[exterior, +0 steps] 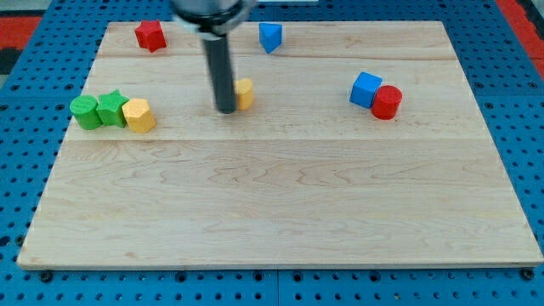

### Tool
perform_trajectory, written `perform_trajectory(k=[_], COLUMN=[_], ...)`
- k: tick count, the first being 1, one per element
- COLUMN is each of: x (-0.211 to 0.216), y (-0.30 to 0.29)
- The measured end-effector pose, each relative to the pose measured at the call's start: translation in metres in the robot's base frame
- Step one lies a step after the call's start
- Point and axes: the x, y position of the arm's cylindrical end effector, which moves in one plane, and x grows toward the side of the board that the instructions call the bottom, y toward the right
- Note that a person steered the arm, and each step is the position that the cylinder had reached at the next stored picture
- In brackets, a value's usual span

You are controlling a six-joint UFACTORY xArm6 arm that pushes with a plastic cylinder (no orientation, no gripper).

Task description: Place the green circle right top towards green star

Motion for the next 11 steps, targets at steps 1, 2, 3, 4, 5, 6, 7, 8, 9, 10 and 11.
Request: perform_trajectory(k=[1,2,3,4,5,6,7,8,9,10,11], x=[-0.041,-0.054,-0.069,-0.075,-0.067,-0.08,-0.085,-0.108,-0.091,-0.07,-0.121], y=[0.031,-0.009,-0.073,-0.033,0.081,0.051,-0.023,0.069,0.157,0.165,0.147])
